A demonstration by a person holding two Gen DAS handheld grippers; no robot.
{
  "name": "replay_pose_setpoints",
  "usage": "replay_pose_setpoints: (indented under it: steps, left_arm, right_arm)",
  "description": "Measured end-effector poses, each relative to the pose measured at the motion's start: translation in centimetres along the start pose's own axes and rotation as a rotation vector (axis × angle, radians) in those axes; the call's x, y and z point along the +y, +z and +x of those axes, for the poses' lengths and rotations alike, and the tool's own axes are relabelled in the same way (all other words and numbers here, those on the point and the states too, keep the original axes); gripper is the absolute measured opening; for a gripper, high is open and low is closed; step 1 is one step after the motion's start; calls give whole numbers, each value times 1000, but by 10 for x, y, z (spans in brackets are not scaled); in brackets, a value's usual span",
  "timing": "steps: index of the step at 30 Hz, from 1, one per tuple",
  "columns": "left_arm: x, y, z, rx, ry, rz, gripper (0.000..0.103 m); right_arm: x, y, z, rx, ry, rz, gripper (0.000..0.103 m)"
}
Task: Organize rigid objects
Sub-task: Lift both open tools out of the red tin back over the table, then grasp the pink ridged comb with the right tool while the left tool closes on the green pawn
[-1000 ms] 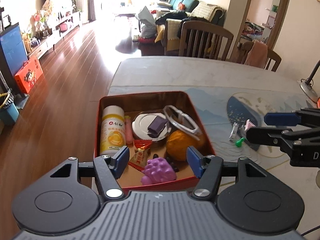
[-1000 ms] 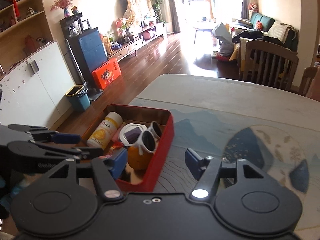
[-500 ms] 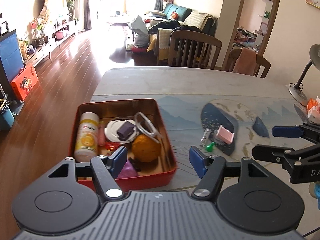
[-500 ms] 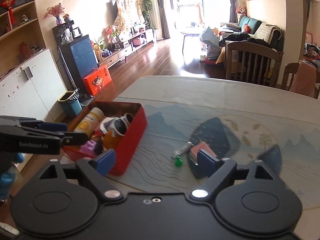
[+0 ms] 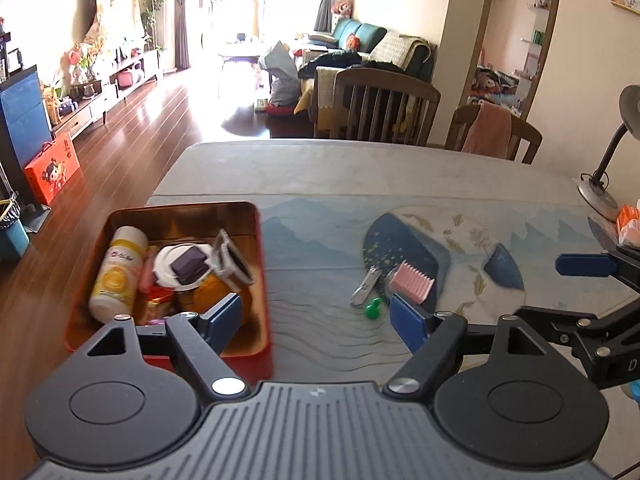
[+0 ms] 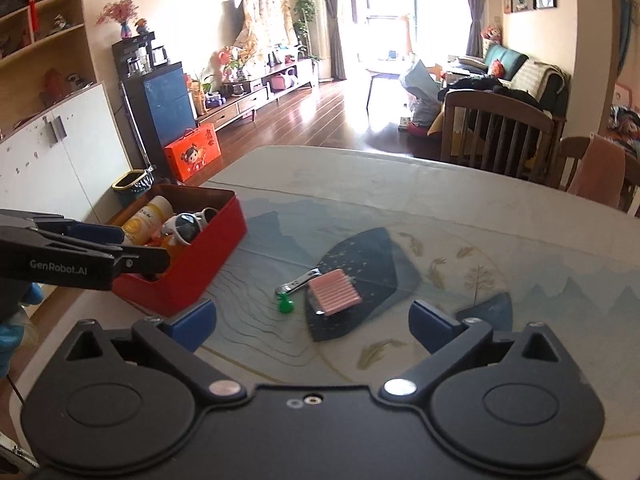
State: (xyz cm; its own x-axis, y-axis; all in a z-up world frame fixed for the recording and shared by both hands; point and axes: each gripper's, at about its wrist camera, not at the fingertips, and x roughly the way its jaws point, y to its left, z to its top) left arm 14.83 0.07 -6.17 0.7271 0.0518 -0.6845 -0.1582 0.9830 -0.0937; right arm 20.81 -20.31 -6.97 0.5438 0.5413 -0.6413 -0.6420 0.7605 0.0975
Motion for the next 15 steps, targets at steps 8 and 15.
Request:
replay_pose_setpoints:
  steps: [8,15]
  left_arm:
    - [-29,-7,28,16,26,-3,83]
    - [-53,-17,60,56,33,37,83]
  right_arm:
    - [-35,8,19,19,29,-9,103]
    - [-50,11,51,81,55,-20,103]
